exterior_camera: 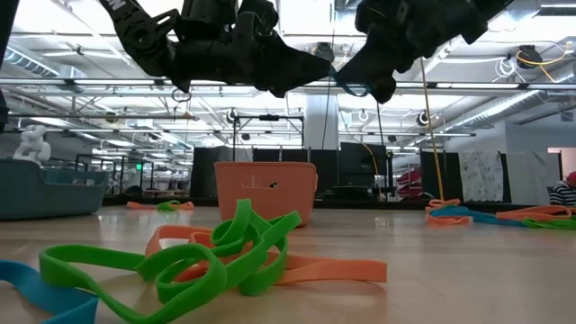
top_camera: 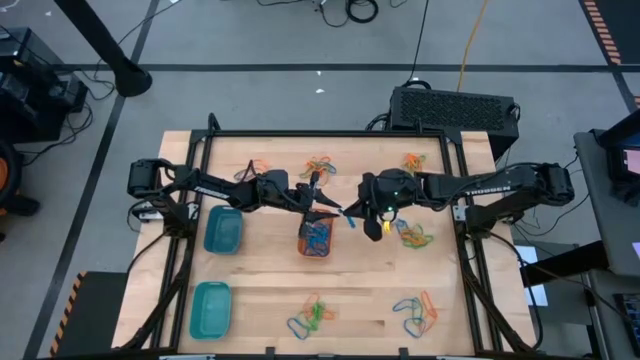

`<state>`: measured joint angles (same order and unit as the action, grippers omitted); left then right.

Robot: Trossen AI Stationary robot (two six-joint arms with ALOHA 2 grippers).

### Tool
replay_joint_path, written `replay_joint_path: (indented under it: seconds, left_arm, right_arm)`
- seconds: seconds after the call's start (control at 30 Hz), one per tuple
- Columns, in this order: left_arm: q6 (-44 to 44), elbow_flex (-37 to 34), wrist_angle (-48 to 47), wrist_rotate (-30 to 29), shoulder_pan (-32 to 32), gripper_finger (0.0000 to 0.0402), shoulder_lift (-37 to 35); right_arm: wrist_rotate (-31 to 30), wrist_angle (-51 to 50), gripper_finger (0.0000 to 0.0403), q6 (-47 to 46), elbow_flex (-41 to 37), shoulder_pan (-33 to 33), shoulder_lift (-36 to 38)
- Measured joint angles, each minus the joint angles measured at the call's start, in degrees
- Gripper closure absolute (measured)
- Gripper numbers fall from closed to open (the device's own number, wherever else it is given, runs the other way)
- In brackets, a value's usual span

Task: Sort rubber bands into baskets
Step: Put the blue rubber band into the orange bin

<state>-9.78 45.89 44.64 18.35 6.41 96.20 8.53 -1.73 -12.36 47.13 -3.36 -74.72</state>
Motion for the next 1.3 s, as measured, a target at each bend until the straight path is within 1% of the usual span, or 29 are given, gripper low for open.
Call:
replay_joint_path:
  seconds: [0.17,0.53,0.7,0.97,1.13,1.3]
  left_arm:
    - [0.00,0.00,0.06,0.00,-0.01,0.0285,0.00]
    - [-0.02,0.00,0.28,0.00,-0.01,0.0288,0.00]
    - [-0.04,0.00,0.24,0.00,-0.01,0.0315,0.00]
    - [-0.06,0.02,0.02,0.00,0.01,0.0391,0.00]
    - [-0.04,0.02,-0.09,0.00,0.01,0.0392,0.00]
    - [-0.09,0.02,-0.46,0.00,0.01,0.0392,0.00]
  right_arm:
    - [-1.27,0.48,0.0402,0.00,-0.05,-0.07,-0.50]
    - [-1.48,0.83,0.0402,0.81,-0.07,-0.09,-0.48]
    - [-1.46,1.11,0.0402,1.06,-0.07,-0.09,-0.46]
    - [-1.42,2.08,0.0400,1.24,-0.07,-0.09,-0.48]
    - [-1.42,1.99,0.0384,1.28,-0.07,-0.09,-0.46]
    - [-1.24,1.36,0.0355,2.84,-0.04,-0.54,-0.44]
